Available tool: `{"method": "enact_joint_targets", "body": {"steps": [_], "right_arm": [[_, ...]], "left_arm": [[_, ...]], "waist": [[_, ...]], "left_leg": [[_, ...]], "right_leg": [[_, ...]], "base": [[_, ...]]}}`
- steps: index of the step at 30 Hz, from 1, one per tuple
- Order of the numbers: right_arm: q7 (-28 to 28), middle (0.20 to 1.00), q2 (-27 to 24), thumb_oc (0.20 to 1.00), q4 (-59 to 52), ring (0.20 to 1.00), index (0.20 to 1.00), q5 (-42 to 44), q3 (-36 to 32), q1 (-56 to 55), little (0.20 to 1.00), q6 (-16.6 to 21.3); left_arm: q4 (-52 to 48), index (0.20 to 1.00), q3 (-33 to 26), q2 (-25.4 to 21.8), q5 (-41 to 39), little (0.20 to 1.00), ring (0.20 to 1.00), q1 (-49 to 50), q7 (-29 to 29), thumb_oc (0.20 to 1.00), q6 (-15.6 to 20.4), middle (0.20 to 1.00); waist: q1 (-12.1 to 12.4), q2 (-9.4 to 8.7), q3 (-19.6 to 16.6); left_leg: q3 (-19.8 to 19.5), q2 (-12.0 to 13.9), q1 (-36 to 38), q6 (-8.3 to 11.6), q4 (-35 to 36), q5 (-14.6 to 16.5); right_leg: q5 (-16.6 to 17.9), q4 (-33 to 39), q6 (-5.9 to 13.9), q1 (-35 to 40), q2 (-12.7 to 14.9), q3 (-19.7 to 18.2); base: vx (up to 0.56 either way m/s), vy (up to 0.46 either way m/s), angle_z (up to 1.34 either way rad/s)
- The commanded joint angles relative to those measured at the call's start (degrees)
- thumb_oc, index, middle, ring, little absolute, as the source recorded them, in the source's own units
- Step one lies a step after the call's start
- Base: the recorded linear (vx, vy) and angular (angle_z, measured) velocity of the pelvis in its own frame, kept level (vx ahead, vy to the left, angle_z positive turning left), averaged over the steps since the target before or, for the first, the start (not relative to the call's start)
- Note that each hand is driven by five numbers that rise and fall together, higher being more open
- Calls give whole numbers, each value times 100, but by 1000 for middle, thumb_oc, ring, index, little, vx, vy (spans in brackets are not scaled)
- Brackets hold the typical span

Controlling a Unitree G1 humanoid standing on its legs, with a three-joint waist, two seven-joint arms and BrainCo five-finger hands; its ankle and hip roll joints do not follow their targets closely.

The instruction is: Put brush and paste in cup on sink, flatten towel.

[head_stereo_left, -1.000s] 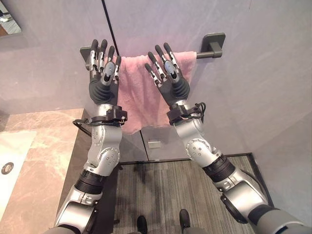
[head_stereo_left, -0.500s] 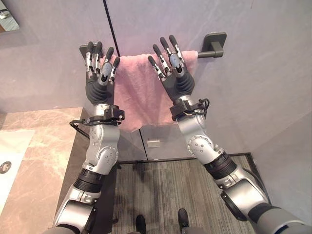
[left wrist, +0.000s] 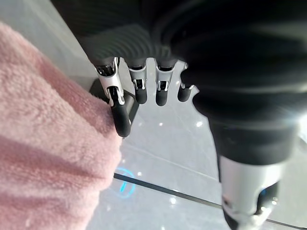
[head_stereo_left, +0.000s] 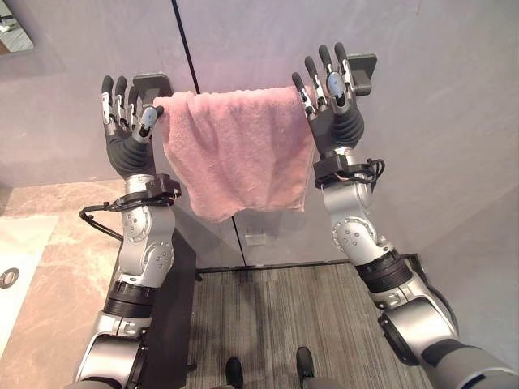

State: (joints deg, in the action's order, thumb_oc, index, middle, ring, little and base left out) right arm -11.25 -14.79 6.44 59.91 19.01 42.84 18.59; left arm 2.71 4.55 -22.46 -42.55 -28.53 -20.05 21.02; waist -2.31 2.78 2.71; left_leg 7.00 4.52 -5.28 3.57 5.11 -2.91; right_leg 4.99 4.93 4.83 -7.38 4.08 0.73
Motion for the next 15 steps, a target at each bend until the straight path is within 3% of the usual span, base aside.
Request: {"method": "enact_joint_targets", "body": {"steps": [1,10,12,15], "right_arm": [[-72,1000,10,1000,109,1000,1000,-155,-365,156,1000,292],[-238,1000,-302,1000,83,1000,1000,-866,-510,48,1000,196],[-396,1000,-578,1000,20,1000,1000,-1581,-600,37,1000,165],[-558,1000,-835,1000,-97,1000,1000,-2360,-662,0,1000,78]], "left_arm": [[146,1000,-157,-609,234,1000,1000,-187,-33,1000,222,1000],[-208,1000,-286,-675,786,1000,1000,-22,-91,1000,235,1000],[-367,1000,-411,-802,1437,1000,1000,40,-282,1000,253,1000],[-628,1000,-488,-762,1657,1000,1000,187,-262,1000,307,1000]], "waist": [[56,-239,-171],[63,-183,-151],[75,-174,-156],[83,-158,-157]], "left_leg": [[-77,705,53,580,-11,-96],[-92,700,-36,597,-11,-117],[-93,696,-47,602,-11,-112],[-97,694,-47,606,-11,-106]], "right_leg": [[-81,7,624,-6,874,-5],[-71,7,634,-105,882,-22],[-69,7,634,-124,875,-29],[-90,7,639,-120,870,-32]], "base": [[0,0,0],[0,0,0],[0,0,0],[0,0,0]]}}
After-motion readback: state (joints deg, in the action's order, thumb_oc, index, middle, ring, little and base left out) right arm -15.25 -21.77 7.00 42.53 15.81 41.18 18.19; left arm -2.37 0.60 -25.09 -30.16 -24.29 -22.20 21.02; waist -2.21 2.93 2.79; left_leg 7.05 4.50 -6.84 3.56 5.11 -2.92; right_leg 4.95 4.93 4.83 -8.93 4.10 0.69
